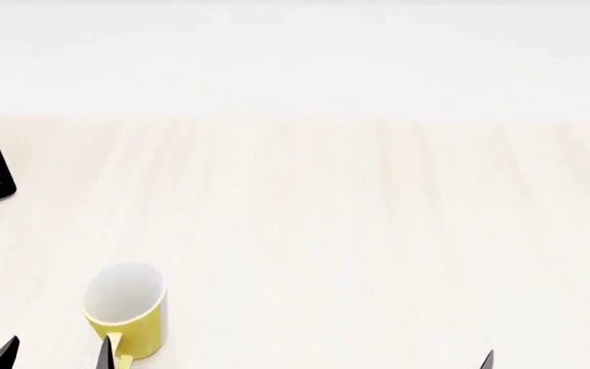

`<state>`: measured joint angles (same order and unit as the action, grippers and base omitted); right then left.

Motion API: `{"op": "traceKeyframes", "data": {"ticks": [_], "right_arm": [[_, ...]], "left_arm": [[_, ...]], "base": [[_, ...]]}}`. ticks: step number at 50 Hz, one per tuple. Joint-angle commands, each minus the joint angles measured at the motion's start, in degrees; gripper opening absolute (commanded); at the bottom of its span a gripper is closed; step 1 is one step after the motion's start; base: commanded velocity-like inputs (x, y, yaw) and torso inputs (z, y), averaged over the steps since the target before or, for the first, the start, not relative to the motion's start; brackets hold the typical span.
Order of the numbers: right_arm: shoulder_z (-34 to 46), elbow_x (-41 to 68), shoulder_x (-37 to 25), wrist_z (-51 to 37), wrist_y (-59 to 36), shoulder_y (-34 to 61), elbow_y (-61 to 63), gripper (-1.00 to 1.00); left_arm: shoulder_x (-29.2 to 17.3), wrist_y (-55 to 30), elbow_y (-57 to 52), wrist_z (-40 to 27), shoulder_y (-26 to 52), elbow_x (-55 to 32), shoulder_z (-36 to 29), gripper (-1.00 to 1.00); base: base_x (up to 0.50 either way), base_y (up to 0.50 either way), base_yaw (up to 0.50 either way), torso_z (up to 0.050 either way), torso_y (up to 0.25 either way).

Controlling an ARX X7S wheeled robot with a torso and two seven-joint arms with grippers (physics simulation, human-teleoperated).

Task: Put the yellow and white mug to the front of the white mug.

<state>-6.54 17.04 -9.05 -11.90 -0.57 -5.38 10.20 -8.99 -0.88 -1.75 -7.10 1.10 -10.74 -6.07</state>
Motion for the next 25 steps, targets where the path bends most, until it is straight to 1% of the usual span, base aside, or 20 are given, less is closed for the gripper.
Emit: {"op": "traceKeyframes", "data": {"ticks": [1, 14, 22, 23, 25], "right_arm": [[0.29, -0.02, -0.10, -1.33, -0.37, 0.11, -0.17, 1.00], [0.80, 0.16, -0.52, -1.81, -0.03, 0.02, -0.28, 1.00], [1.01, 0.41, -0.72, -2.20, -0.06, 0.24, -0.65, 1.00], [1.31, 0.21, -0.68, -2.28, -0.27, 0.44, -0.95, 1.00], [1.41, 0.25, -0.74, -2.32, -0.22, 0.44, -0.97, 1.00]], "left_arm": [[-0.46, 0.11, -0.03, -0.62, -0.08, 0.10, -0.53, 1.00], [-0.83, -0.55, -0.60, -1.30, -0.37, 0.18, -1.40, 1.00], [-1.15, -2.14, -2.55, -2.15, -1.70, 2.40, -3.84, 1.00], [0.07, -2.27, -0.95, -3.31, -1.50, 4.26, -5.36, 1.00], [-0.01, -2.20, -0.99, -3.35, -1.53, 4.14, -5.42, 1.00]], "base": [[0.00, 0.00, 0.00, 0.000, 0.000], [0.00, 0.00, 0.00, 0.000, 0.000], [0.00, 0.00, 0.00, 0.000, 0.000], [0.00, 0.00, 0.00, 0.000, 0.000], [0.00, 0.00, 0.00, 0.000, 0.000]]}}
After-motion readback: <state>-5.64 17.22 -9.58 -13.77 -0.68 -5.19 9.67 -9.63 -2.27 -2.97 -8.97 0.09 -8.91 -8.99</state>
